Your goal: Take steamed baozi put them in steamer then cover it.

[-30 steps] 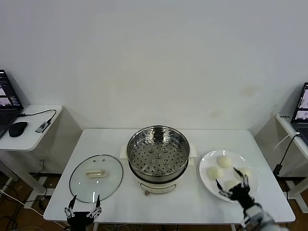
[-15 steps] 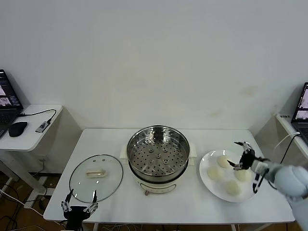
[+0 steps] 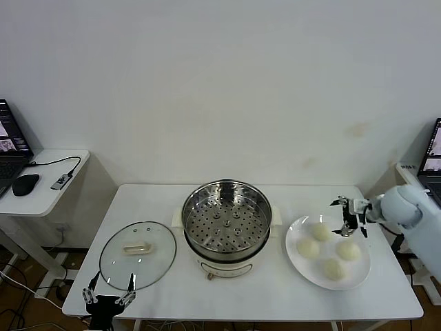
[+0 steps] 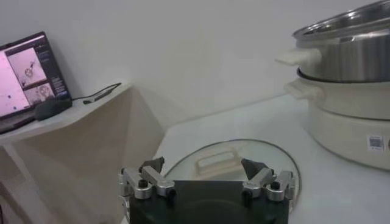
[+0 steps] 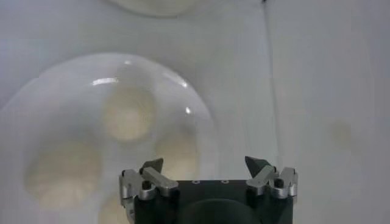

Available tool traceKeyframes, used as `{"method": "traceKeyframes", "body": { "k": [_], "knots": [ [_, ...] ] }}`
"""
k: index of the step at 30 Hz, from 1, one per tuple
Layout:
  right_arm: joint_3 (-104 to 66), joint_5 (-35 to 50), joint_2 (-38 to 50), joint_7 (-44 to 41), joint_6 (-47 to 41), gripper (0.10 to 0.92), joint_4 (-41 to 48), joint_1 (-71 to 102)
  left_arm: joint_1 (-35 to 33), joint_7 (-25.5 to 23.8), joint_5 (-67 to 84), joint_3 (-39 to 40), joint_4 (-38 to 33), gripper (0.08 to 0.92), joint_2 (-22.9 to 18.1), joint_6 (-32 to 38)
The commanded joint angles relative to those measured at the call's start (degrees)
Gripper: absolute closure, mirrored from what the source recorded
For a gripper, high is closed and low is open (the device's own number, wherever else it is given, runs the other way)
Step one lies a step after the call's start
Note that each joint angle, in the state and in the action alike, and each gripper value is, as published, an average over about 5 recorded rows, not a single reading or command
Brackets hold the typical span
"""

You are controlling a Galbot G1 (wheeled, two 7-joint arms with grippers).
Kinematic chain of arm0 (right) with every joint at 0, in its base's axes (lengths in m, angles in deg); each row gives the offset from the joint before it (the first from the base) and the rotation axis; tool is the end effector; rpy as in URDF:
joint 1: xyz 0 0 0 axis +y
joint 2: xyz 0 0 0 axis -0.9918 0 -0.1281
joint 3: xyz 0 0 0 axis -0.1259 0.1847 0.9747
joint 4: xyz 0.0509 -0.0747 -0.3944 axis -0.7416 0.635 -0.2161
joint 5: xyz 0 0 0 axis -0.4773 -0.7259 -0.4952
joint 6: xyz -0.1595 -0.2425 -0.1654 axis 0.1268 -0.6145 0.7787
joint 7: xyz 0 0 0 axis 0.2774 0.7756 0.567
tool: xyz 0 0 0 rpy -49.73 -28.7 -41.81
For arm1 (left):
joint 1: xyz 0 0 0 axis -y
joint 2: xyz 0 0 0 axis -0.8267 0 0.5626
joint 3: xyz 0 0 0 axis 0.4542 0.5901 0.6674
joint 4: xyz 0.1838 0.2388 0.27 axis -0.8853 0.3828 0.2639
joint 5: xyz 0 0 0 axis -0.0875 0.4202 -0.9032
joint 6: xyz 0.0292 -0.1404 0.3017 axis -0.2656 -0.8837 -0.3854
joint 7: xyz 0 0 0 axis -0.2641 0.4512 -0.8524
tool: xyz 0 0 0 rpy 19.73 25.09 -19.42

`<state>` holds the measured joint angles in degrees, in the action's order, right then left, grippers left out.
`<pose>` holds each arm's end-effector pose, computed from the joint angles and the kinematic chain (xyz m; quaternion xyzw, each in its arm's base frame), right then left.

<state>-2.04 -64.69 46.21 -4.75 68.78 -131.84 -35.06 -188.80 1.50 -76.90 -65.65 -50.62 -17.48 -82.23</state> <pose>0.4758 -0.2772 -0.1978 0.4161 -0.6203 0.5598 0.3588 0.0585 0.0997 -0.3709 0.0519 -0.9762 -0.1598 0.1370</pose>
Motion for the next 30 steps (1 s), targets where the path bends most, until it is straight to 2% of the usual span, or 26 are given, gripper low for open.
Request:
{"method": "traceKeyframes", "body": {
  "k": [1,14,30],
  "knots": [
    [11.31,-0.76,-1.17,-4.61,0.73,0.203,7.0,-10.04,0.03,-0.1,-0.37,-0.25,0.01,0.177,0.11,0.2],
    [11.67,-1.58,-9.46,-2.46,-0.31,0.203,12.47,-8.38,-0.53,-0.1,-0.57,-1.43,0.29,0.177,0.19,0.3],
    [11.78,-4.06,-11.86,-1.71,-0.69,0.206,15.72,-7.35,-0.3,-0.26,-0.61,-1.53,0.36,0.177,0.38,0.3]
  ]
}}
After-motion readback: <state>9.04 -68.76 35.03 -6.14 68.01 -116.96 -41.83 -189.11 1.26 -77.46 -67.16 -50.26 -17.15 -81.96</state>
